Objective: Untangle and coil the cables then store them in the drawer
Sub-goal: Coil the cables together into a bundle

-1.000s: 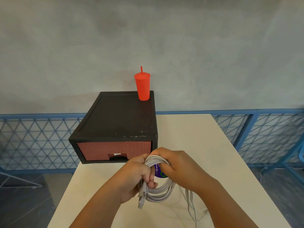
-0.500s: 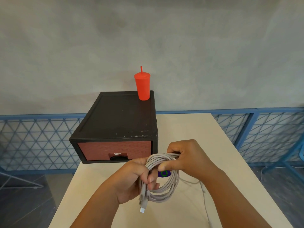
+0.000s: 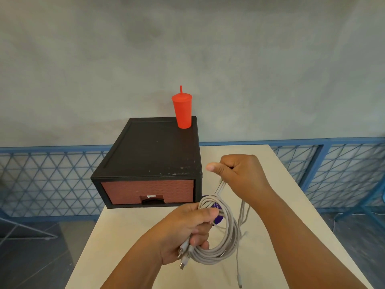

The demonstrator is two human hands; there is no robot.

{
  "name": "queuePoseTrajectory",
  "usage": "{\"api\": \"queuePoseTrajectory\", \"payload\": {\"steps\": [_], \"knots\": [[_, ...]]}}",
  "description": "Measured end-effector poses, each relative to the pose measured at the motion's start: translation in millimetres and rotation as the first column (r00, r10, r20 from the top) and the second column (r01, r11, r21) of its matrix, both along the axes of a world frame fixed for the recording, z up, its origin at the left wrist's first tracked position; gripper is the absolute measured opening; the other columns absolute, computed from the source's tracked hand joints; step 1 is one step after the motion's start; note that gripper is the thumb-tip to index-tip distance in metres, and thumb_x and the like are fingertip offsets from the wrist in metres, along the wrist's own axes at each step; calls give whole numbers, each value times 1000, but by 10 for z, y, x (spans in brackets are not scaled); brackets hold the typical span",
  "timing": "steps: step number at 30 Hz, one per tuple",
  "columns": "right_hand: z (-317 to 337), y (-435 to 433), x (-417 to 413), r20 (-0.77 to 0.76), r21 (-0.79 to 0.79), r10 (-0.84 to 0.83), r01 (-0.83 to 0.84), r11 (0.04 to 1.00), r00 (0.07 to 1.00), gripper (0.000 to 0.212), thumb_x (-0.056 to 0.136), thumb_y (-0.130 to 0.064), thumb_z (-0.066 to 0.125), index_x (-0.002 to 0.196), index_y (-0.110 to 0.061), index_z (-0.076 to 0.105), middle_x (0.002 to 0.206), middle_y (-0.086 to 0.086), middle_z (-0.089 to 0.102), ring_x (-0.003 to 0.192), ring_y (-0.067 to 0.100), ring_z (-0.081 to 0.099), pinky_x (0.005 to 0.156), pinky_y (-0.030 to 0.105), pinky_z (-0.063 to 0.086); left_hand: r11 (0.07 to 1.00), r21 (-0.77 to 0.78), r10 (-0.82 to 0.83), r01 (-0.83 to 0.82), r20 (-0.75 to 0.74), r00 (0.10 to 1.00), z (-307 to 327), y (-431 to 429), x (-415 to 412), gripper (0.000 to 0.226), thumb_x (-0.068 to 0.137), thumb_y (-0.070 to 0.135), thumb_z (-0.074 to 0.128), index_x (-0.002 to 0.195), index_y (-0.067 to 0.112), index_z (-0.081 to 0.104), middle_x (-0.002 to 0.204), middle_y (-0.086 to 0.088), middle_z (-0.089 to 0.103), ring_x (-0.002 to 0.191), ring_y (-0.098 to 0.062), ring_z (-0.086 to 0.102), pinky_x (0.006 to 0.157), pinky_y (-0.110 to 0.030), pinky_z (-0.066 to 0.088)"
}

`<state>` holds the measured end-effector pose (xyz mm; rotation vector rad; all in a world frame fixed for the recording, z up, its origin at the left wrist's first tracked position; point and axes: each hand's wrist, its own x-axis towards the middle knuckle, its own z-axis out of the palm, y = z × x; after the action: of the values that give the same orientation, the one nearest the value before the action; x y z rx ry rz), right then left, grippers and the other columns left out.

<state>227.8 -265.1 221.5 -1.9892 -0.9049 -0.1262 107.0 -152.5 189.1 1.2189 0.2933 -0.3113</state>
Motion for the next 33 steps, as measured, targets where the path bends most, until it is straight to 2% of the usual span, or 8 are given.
{"api": "queuePoseTrajectory", "payload": {"steps": [4, 8, 15, 20, 23, 26, 30, 33], "knots": [[-3, -7, 59, 7, -16, -15, 15, 1000, 1000, 67, 62, -69, 43, 52, -3, 49, 47, 4, 41, 48, 13, 39, 55, 33, 44, 1000, -25, 19, -19, -7, 1000, -1, -4, -11, 28, 89, 21, 55, 62, 16, 53, 41, 7, 32, 32, -5, 31, 52, -22, 45], [-108, -90, 129, -130, -110, 85, -99, 989, 988, 47, 67, -60, 51, 44, -22, 41, 37, -9, 41, 40, 4, 39, 45, 10, 31, 993, -64, 99, -101, -27, 995, -45, -4, -49, 22, 77, 25, 61, 60, 14, 53, 42, 4, 28, 32, -6, 29, 48, -23, 45], [-407, -194, -22, -395, -117, 201, -266, 957, 897, 35, 90, -40, 44, 58, -29, 51, 41, -21, 52, 40, -5, 46, 50, 10, 33, 878, -338, 344, -339, -47, 938, -38, 40, 49, 45, 87, 43, 45, 61, 8, 54, 36, 4, 31, 28, -7, 32, 44, -24, 41], [-379, -263, -141, -596, -37, 188, -261, 965, 780, 45, 75, -62, 39, 79, -21, 55, 43, -21, 53, 39, -7, 48, 41, 6, 33, 854, -253, 450, -455, -81, 889, -58, 78, 80, 51, 94, 45, 39, 63, 7, 55, 39, 3, 32, 31, -8, 32, 49, -26, 42], [-387, -191, -197, -525, -108, 165, -257, 960, 835, 59, 65, -79, 47, 83, -25, 60, 72, -6, 69, 62, 5, 63, 55, 14, 49, 873, -134, 469, -469, -37, 883, -44, 61, 82, 50, 95, 42, 39, 62, 7, 56, 39, 1, 33, 34, -9, 33, 55, -29, 40], [-448, -98, -274, -476, -109, 135, -211, 971, 869, 38, 77, -62, 56, 90, -27, 64, 92, 3, 70, 84, 21, 66, 80, 34, 56, 856, -163, 494, -491, -21, 869, -41, 46, 80, 49, 95, 36, 39, 61, 5, 56, 39, 0, 35, 34, -11, 35, 58, -32, 38], [-433, -12, -356, -531, -55, 60, -106, 993, 845, 13, 90, -26, 49, 83, -23, 60, 68, -7, 61, 54, 3, 53, 47, 12, 37, 829, -281, 496, -484, -34, 868, -93, 26, 75, 43, 93, 29, 39, 62, 4, 57, 41, -1, 39, 39, -12, 41, 61, -33, 40], [-399, 25, -401, -561, -11, 46, -64, 998, 826, 14, 92, -21, 42, 91, -25, 56, 73, -5, 59, 58, 7, 52, 43, 12, 37, 835, -342, 457, -432, -8, 890, -116, 21, 56, 42, 92, 25, 37, 65, 4, 61, 46, -3, 42, 43, -14, 46, 67, -35, 43]]}}
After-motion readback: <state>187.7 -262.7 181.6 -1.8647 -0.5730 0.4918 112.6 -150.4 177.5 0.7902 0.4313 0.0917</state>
